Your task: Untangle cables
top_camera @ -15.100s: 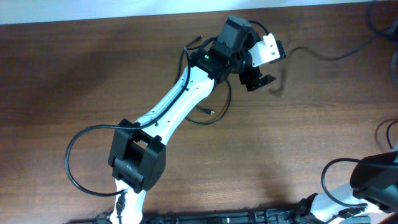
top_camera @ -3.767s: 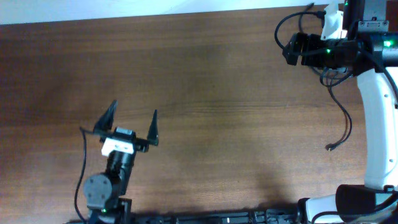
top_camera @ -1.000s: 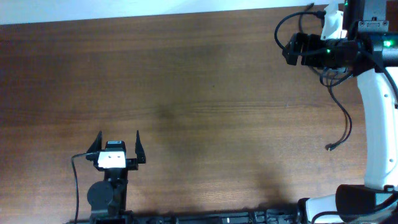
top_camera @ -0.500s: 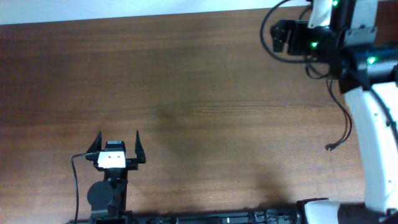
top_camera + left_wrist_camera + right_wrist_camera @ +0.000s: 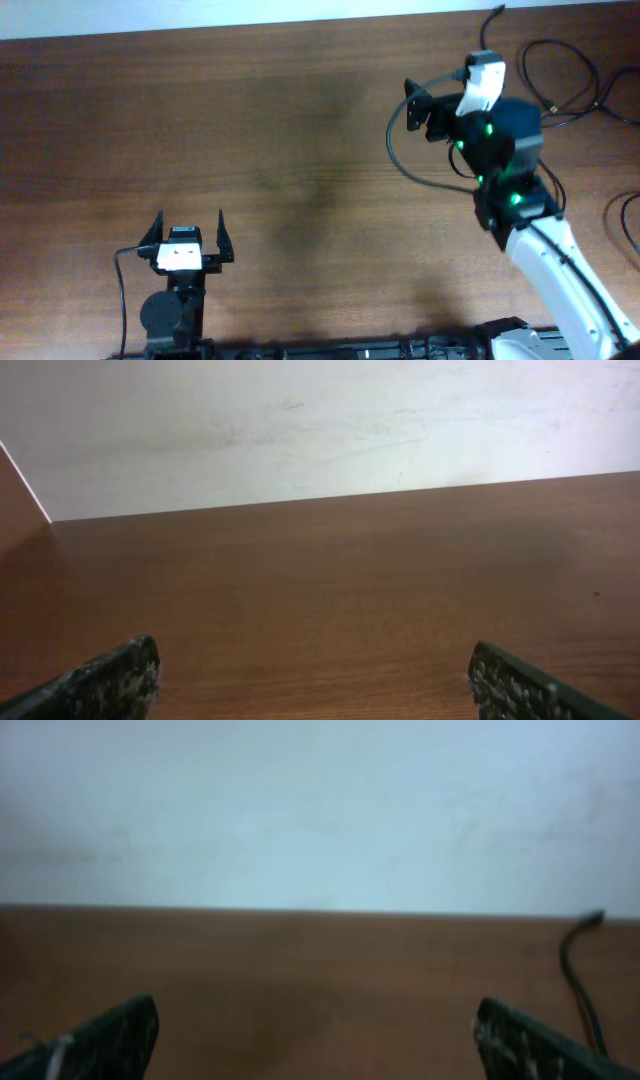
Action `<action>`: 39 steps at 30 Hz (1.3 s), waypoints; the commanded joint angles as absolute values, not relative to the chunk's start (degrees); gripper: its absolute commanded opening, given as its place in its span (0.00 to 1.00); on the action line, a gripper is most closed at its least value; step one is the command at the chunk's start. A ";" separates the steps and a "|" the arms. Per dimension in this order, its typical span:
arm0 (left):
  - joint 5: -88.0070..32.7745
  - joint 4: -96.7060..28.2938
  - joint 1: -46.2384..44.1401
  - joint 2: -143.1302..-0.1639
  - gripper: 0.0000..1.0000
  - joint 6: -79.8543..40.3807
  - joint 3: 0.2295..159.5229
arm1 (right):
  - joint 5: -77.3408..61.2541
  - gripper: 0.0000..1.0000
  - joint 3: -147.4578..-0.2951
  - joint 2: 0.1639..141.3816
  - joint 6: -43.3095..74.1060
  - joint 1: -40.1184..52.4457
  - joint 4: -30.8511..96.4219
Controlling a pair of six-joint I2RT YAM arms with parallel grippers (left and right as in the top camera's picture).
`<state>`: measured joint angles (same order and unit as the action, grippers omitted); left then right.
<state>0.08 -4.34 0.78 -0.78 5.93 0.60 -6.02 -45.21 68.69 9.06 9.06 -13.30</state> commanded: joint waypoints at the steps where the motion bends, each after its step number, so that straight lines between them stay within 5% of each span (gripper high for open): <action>1: 0.67 -4.82 1.08 -0.30 0.99 5.19 0.51 | -5.69 0.99 -35.14 63.20 9.43 9.37 -25.61; 7: 0.67 -4.82 1.08 -0.30 0.99 5.21 0.51 | -2.31 0.99 -18.13 54.13 9.43 9.37 -42.54; 18: 0.67 -4.82 1.08 -0.30 0.99 5.19 0.51 | 3.77 0.99 -0.49 32.97 9.39 9.26 -43.75; 39: 0.67 -4.82 1.08 -0.30 0.99 5.19 0.51 | 0.01 0.99 -0.34 0.19 8.99 -3.14 3.77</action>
